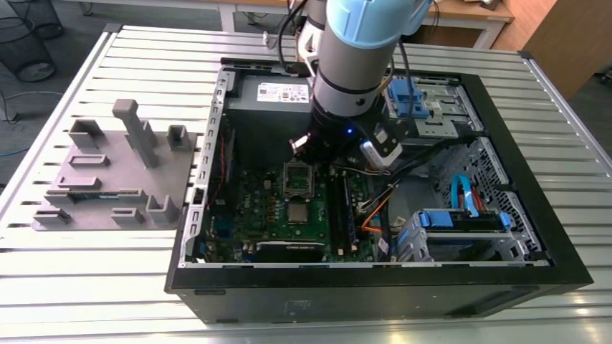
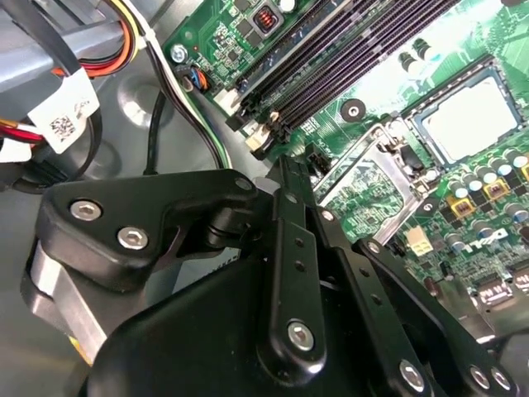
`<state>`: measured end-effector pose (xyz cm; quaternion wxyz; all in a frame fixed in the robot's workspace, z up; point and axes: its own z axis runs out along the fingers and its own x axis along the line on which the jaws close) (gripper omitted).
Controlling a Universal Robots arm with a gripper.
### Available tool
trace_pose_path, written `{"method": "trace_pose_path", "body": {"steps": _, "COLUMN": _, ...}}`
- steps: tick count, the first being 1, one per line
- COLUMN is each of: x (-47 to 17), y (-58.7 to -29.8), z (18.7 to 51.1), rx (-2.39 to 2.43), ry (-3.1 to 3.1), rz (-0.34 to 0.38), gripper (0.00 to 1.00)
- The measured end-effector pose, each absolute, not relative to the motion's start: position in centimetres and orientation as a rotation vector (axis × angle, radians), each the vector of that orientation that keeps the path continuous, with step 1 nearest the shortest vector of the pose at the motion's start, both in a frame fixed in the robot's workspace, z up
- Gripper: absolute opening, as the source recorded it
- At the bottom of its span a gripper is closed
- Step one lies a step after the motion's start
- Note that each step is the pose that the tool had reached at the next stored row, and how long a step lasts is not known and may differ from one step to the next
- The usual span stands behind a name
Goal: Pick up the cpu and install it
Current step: 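Close the cpu cover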
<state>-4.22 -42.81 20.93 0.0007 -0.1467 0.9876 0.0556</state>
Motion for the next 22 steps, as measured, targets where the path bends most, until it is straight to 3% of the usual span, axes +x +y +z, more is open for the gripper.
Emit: {"method": "trace_pose_path", "body": {"steps": 22, "x": -4.22, "y": -43.12, "z": 21.89, "rx": -0.509, "ry": 3.095, "rz": 0.175, "gripper": 0.11}}
